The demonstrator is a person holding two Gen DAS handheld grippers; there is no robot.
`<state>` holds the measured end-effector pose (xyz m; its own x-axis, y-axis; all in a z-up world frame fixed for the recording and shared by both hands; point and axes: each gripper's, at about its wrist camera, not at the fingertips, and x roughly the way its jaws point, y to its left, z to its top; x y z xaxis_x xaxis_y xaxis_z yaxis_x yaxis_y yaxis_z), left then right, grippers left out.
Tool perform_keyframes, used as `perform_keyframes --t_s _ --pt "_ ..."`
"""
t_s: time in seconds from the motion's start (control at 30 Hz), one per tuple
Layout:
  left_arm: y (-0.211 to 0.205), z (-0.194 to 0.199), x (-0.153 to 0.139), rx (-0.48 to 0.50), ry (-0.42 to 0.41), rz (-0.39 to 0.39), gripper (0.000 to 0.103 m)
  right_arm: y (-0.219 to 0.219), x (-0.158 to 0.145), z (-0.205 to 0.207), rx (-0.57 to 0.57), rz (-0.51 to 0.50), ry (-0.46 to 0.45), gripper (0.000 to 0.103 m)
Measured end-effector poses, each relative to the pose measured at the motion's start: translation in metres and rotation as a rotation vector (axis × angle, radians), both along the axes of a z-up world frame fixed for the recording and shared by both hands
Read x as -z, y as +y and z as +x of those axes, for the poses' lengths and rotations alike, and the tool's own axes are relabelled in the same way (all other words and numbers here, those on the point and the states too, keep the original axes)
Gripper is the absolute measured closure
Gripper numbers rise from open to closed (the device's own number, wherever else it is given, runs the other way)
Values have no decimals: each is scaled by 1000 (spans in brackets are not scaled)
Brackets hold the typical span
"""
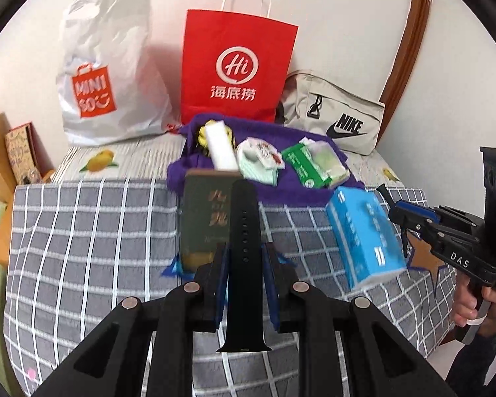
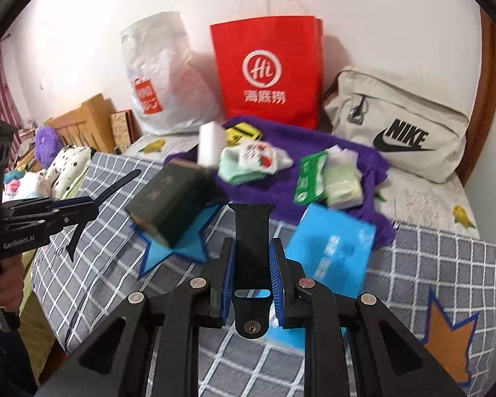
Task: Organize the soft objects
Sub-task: 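Lift the black strap with the left tool and carry it over the towel, then lower the strap onto the towel beside the glove and open the left tool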
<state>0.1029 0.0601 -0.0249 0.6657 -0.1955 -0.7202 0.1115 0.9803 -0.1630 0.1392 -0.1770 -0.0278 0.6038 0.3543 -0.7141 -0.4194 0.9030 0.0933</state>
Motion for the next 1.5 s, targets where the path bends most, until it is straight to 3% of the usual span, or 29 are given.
perform_keyframes --t_s 0.47,1.1,1.5 --pt "-25 84 -18 56 -4 19 83 -15 -13 72 82 18 -7 82" --pt "-35 200 -8 81 26 7 83 3 -1 183 104 14 8 82" --pt "-37 234 28 109 113 -24 83 17 56 223 73 -48 127 82"
